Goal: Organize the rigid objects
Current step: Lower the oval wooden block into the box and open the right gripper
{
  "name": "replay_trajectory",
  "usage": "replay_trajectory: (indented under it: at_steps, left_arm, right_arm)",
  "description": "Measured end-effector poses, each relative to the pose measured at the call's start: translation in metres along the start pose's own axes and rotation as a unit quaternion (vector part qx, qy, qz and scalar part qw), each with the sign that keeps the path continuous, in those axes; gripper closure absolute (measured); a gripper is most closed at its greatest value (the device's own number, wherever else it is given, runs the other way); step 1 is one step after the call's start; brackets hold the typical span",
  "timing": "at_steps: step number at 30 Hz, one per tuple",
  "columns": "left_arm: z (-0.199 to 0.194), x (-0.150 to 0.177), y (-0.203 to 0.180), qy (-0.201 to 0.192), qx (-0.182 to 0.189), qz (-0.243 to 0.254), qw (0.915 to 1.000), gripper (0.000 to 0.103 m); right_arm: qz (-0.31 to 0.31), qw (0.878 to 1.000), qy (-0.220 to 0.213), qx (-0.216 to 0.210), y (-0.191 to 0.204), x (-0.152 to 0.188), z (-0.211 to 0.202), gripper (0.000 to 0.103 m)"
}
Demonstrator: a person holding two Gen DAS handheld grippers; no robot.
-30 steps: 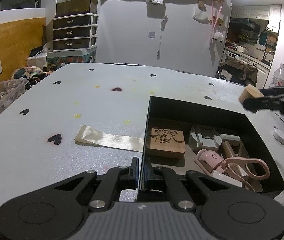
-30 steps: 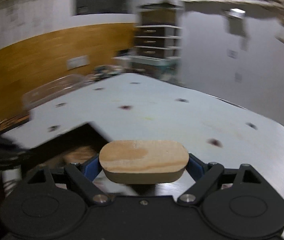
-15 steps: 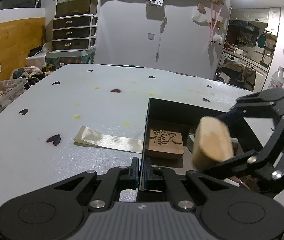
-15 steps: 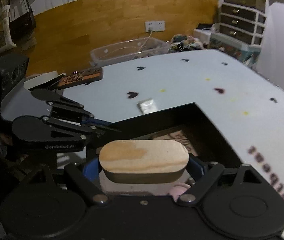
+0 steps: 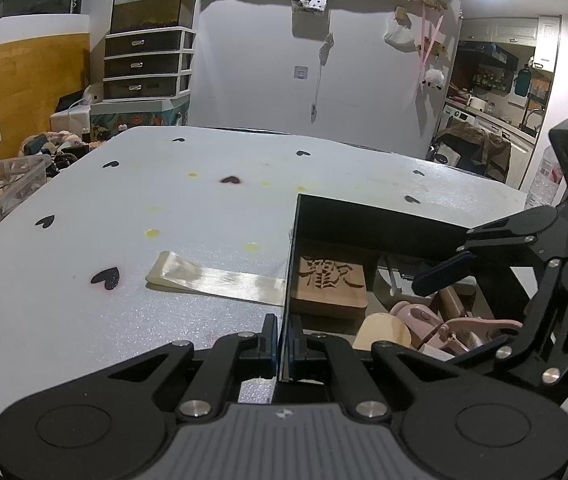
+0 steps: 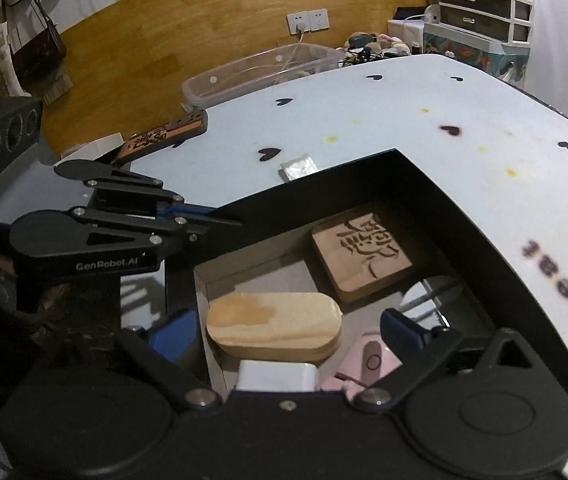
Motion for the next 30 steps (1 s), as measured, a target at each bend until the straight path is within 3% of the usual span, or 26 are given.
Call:
replay_trajectory:
  at_steps: [22, 30]
  left_arm:
    - [0.002, 0.001, 0.003, 0.001, -0.001, -0.002, 1.0, 0.098]
    - [0.002, 0.001, 0.003, 0.001, -0.001, -0.002, 1.0, 0.098]
  right_arm:
    - [0.044, 0.998, -0.035, 0.013, -0.003, 0.001, -0.045, 0.003]
    - [0.035, 0.996, -0.066, 0.04, 0.003, 0.005, -0.076, 0.002]
Point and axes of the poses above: each gripper's, at about its wrist camera, not at the fingertips, and z roughly the way its jaws point, y to its left, x to its underside, the point moved 3 cm from there along z, roughly the way its jaws point, and after that the axes turned 6 degrees about x, right-handed, at the moved point
